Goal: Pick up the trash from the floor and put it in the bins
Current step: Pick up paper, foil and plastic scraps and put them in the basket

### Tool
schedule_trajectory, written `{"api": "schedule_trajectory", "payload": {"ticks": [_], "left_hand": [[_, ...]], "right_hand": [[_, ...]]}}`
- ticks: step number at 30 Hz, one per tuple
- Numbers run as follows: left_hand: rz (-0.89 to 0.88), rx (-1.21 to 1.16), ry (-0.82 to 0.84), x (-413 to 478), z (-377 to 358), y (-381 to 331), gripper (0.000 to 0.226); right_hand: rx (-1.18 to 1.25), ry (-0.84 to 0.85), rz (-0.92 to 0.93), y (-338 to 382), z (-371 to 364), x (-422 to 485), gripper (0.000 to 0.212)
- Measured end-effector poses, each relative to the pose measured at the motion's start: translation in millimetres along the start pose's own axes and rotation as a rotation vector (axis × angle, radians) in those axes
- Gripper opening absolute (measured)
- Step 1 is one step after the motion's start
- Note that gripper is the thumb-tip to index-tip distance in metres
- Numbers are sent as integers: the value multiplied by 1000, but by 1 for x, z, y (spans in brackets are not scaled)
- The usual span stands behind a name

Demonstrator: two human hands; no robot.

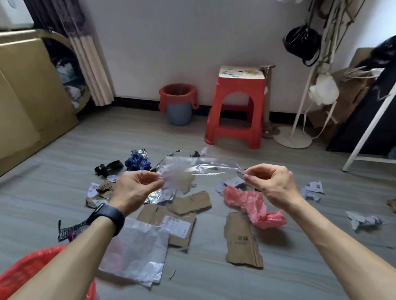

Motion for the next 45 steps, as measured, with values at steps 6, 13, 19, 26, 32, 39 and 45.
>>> {"api": "schedule_trajectory", "payload": {"ticks": [6,13,19,26,32,39,45], "left_hand": [[-58,201,-83,0,11,0,31],[125,-330,12,-12,7,-7,27],[198,-522,-81,-17,17,-7,32],[276,-430,61,-24,20,-1,31],[265,-353,23,-27,23,3,20],[247,-445,38,-29,26,-4,19],[323,-574,51,-28,22,-8,26]], "right_hand": [[-107,-90,51,7,1,-3,10],[133,33,-79,18,-17,-9,26],[297,270,-250,20,-20,-15,35],[376,161,-277,22,-19,-14,23],[403,161,-308,26,-22,-17,35],[462,289,-329,31,-27,-21,25],[703,277,-299,37,-20,-13,25]]}}
Point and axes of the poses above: each hand's wrist, its own x-axis towards the middle knuckle, its own z-axis out of the back of the hand, y = z × x, the point moved 4 cm from there along x, towards the middle knuckle, and after that the axes turned 3 degrees about -x, right-handed, at the moved point
